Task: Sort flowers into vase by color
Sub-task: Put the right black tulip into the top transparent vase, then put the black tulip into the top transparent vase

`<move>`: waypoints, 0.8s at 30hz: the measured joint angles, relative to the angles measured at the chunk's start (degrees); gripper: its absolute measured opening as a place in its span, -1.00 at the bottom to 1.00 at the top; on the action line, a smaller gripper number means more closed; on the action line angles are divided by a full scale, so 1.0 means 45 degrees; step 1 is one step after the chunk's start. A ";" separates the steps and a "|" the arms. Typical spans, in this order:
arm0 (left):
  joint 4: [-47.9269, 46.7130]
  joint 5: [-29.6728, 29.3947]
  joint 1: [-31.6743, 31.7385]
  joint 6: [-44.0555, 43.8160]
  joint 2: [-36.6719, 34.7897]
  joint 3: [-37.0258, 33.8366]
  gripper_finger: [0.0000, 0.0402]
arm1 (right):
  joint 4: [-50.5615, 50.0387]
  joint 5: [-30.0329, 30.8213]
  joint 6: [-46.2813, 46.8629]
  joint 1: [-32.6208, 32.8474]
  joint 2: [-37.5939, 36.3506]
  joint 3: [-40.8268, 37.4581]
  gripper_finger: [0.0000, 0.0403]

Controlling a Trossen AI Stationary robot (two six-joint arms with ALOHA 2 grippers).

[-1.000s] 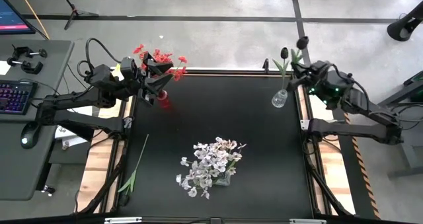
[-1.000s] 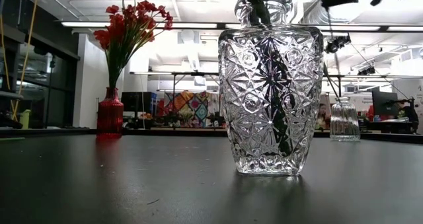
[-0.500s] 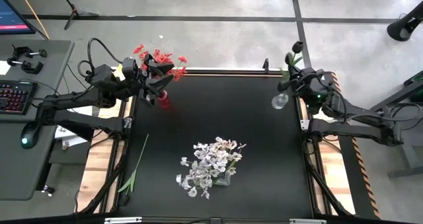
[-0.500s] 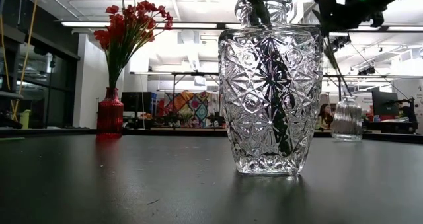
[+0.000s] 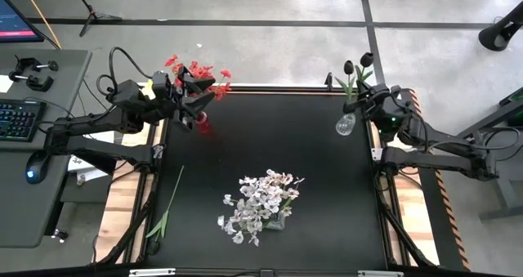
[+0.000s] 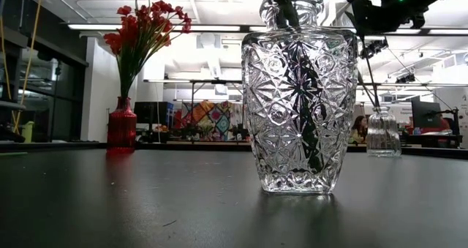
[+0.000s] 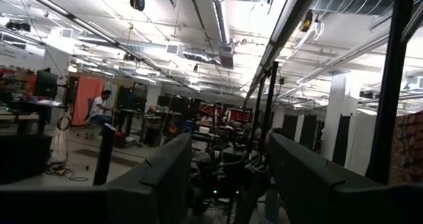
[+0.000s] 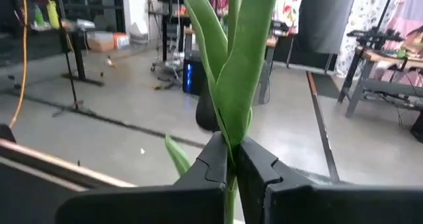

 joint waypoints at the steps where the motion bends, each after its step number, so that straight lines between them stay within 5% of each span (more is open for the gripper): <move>1: -0.0042 -0.0001 0.0000 0.0004 0.0000 0.0000 -0.06 | -0.0304 0.0000 0.0284 0.0000 -0.0003 -0.0019 -1.00; 14: -0.0748 0.0004 0.0003 0.0159 -0.0005 0.0000 -0.06 | -0.2930 -0.0357 0.4178 0.0000 0.0007 -0.0627 -0.95; 24: -0.1477 -0.0112 0.0000 0.0432 -0.0005 0.0000 -0.06 | -0.5246 -0.1583 0.4635 0.0000 0.0012 0.0551 -0.22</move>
